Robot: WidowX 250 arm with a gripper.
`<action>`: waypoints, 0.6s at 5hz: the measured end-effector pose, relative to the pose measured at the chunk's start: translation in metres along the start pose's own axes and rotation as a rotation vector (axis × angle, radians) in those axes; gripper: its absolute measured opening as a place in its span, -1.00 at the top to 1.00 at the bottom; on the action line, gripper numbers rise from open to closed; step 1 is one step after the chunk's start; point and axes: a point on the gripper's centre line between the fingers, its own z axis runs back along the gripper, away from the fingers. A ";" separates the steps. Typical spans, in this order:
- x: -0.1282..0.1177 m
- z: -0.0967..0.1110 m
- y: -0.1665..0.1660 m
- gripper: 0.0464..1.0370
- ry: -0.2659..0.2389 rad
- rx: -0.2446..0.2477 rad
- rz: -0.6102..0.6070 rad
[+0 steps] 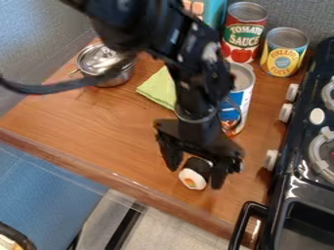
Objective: Take the sushi and put it on the green towel
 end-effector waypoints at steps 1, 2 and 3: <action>-0.002 -0.012 0.002 -0.82 0.032 0.018 0.009; 0.001 -0.019 0.003 -0.27 0.046 0.035 0.003; 0.000 -0.017 0.006 0.03 0.066 0.043 0.001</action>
